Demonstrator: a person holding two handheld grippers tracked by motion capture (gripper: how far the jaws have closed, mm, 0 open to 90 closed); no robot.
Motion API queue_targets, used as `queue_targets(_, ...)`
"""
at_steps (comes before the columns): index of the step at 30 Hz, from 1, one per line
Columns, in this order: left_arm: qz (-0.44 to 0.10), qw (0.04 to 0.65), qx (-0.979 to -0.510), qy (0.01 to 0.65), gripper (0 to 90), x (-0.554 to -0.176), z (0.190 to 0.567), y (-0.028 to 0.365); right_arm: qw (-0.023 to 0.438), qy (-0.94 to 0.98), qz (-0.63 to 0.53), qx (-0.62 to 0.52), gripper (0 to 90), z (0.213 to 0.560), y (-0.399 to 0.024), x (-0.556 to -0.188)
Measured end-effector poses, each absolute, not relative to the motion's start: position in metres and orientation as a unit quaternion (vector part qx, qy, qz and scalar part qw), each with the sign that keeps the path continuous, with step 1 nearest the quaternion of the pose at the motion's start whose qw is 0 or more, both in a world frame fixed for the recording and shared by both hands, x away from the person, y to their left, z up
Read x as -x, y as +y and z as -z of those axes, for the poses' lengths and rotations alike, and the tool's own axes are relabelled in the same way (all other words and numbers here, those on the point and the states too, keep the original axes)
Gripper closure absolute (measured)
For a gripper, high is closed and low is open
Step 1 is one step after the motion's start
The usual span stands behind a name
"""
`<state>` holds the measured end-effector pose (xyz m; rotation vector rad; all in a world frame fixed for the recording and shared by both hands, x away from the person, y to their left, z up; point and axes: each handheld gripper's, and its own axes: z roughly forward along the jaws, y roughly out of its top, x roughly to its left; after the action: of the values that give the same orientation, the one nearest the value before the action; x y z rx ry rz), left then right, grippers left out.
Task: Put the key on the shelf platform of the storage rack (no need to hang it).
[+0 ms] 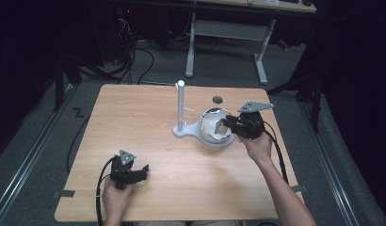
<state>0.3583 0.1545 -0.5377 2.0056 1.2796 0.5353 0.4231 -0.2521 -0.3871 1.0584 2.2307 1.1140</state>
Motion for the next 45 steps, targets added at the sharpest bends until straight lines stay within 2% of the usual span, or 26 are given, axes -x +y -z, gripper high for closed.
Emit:
queue_targets(29,-0.207,0.344,-0.772,0.492,19.2,-0.358,0.538,0.154,0.187,0.808,-0.374,-0.416,74.7,0.411,-0.244,-0.452)
queue_targets(45,-0.207,0.344,-0.773,0.492,19.2,-0.358,0.538,0.154,0.188,0.803,-0.362,-0.435,74.6,0.422,-0.241,-0.468)
